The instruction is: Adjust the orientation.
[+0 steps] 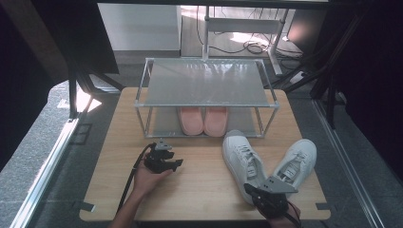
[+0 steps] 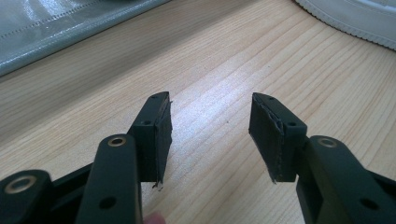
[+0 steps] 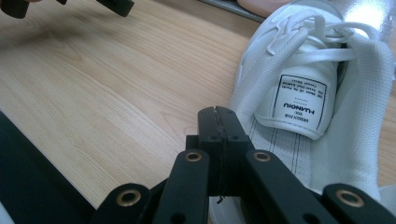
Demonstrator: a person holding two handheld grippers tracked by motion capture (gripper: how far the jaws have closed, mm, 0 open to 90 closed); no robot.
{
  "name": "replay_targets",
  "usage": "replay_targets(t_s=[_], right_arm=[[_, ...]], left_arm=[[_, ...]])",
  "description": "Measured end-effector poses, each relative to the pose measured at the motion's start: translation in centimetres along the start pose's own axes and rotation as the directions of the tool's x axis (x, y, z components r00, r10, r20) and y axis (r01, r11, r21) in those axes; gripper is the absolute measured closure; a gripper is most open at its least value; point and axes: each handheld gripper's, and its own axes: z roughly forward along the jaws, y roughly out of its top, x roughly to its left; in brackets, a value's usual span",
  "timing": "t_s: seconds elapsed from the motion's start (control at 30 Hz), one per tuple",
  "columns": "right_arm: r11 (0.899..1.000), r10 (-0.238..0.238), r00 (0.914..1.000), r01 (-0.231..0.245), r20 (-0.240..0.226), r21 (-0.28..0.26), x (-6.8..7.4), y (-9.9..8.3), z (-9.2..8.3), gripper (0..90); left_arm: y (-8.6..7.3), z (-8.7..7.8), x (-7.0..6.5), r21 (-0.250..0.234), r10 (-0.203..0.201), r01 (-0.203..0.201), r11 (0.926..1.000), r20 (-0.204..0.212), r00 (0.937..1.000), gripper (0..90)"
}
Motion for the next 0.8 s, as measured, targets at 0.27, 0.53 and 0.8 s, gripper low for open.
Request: replay_targets(t_s=[0.27, 0.53, 0.8], right_arm=[[1.0, 0.007, 0.9998, -0.007, -0.02, -0.029, -0.3, 0.6, -0.6, 88.5], [0.998, 0.031, 0.9992, -0.033, -0.024, -0.062, -2.2, 2.0, -1.7, 78.3], [0.997, 0.058, 0.9982, -0.057, 0.018, -0.058, -5.3, 3.8, -1.7, 67.2]], left_arm=[[0.0, -0.1, 0.0, -0.002, -0.002, 0.002, 1.0, 0.002, 1.0, 49.7], [0.0, 0.0, 0.0, 0.001, -0.004, 0.004, 1.0, 0.003, 1.0, 49.6], [0.0, 0.0, 0.1, 0.001, -0.002, 0.002, 1.0, 0.003, 1.0, 49.4]])
